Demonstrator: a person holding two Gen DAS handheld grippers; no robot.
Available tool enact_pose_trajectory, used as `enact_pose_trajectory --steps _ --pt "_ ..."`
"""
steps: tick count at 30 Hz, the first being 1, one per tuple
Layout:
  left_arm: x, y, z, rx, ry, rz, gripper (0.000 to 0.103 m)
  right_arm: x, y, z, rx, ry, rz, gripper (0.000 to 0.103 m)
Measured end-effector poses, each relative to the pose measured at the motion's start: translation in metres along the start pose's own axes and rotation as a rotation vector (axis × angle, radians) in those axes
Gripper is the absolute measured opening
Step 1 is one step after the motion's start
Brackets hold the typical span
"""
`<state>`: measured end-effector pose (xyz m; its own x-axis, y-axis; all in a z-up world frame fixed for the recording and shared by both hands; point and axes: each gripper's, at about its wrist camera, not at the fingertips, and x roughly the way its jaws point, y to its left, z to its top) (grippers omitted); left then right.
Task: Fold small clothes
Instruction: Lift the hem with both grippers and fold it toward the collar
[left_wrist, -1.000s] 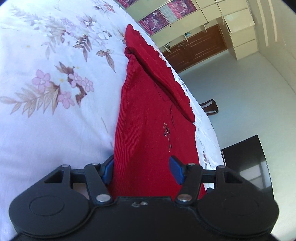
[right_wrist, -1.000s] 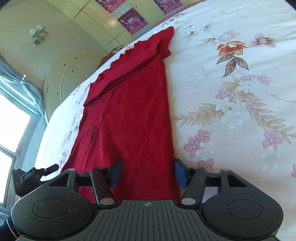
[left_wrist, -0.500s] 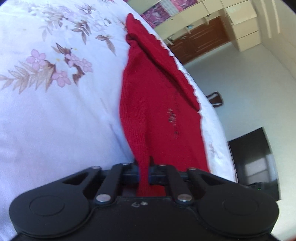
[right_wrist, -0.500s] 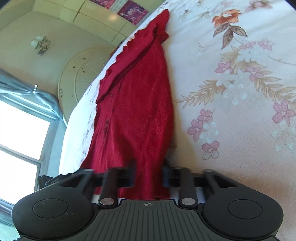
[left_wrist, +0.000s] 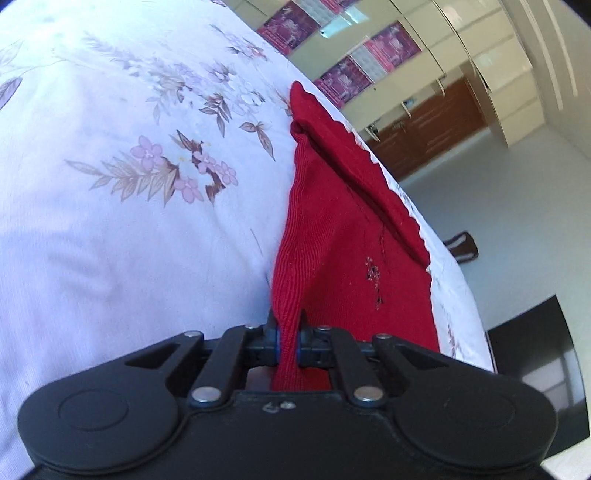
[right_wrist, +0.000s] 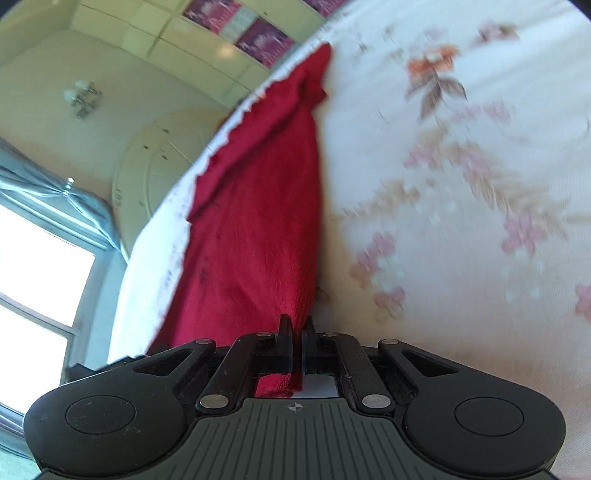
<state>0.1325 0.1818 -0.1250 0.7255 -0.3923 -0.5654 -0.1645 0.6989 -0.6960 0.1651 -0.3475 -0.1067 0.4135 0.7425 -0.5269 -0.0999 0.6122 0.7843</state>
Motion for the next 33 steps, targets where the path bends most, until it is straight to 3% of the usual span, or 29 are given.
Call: enact_pose_trajectory --steps 5,9,11,16,19,25,27,29,30,31,32,33 --pt "-0.013 -0.029 0.03 0.028 -0.08 -0.074 0.006 -0.017 0.015 0.018 -0.004 -0.089 0.054 0.003" --pt "-0.002 -0.065 0.083 0.085 -0.133 -0.129 0.006 -0.026 0.048 0.063 -0.075 -0.172 0.078 0.003" --pt "0.015 -0.082 0.113 0.106 -0.148 -0.114 0.006 -0.02 0.065 0.091 -0.092 -0.214 0.081 0.003" --pt "0.075 -0.109 0.19 0.143 -0.138 -0.117 0.006 0.014 0.08 0.172 0.017 -0.288 0.111 0.003" --pt "0.126 -0.111 0.225 0.176 -0.084 -0.079 0.006 0.047 0.077 0.221 0.053 -0.297 0.091 0.003" --pt "0.221 -0.082 0.262 0.212 0.023 -0.003 0.006 0.118 0.038 0.29 0.151 -0.271 0.011 0.003" --pt "0.242 -0.071 0.269 0.225 0.025 -0.013 0.007 0.139 0.021 0.303 0.178 -0.244 -0.015 0.003" --pt "0.252 -0.065 0.273 0.23 -0.017 -0.043 0.015 0.156 0.008 0.313 0.165 -0.242 -0.028 0.004" --pt "0.253 -0.063 0.273 0.22 -0.053 -0.052 0.038 0.162 0.005 0.317 0.14 -0.25 -0.019 0.005" --pt "0.254 -0.061 0.273 0.214 -0.085 -0.056 0.053 0.168 0.004 0.321 0.128 -0.243 -0.031 0.012" --pt "0.252 -0.06 0.273 0.213 -0.126 -0.052 0.076 0.173 0.003 0.324 0.119 -0.238 -0.051 0.053" --pt "0.249 -0.061 0.272 0.221 -0.166 -0.056 0.077 0.171 0.004 0.324 0.096 -0.275 -0.053 0.072"
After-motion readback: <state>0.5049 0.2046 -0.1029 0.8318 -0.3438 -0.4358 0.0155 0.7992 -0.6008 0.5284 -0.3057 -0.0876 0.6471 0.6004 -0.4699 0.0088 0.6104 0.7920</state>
